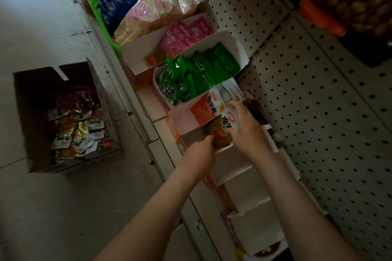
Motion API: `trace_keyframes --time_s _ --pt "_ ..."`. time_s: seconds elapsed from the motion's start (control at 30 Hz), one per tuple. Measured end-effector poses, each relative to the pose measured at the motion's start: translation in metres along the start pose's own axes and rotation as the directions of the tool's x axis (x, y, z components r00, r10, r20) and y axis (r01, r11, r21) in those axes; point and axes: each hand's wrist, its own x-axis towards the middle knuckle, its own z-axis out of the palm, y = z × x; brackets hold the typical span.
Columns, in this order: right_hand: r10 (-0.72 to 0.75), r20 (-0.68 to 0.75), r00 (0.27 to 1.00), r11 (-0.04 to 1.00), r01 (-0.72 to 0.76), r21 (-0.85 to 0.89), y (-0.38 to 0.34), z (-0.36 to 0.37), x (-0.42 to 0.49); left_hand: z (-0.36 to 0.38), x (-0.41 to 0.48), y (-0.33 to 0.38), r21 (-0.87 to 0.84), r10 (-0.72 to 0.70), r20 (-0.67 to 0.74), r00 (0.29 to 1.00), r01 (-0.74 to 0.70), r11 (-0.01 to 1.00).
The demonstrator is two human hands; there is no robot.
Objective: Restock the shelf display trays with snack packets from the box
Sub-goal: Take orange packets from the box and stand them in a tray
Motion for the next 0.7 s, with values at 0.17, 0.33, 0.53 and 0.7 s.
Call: trace_keyframes --time_s 0.17,0.33,0.53,0.7 --pt "0.065 -0.057 0.996 0.904 -0.083 -0.42 0.013 0.004 0.003 -0.004 -0.004 0.0 0.078 0.051 0.075 0.996 -0.057 0.995" --pt "0.175 -0.283 0.943 0.919 -0.259 -0.298 0.005 0.014 -0.003 -0.003 -0.005 -0.002 0.093 0.047 0.067 0.997 -0.053 0.994" --pt "0.19 -0.253 0.949 0.915 -0.264 -0.304 0.007 0.031 -0.004 -0.001 -0.005 -0.002 0.127 0.069 0.063 0.996 -0.077 0.989" --pt "0.155 -0.335 0.929 0.912 -0.265 -0.312 0.015 0.035 -0.001 0.0 -0.006 -0.002 0.128 0.07 0.071 0.995 -0.078 0.989"
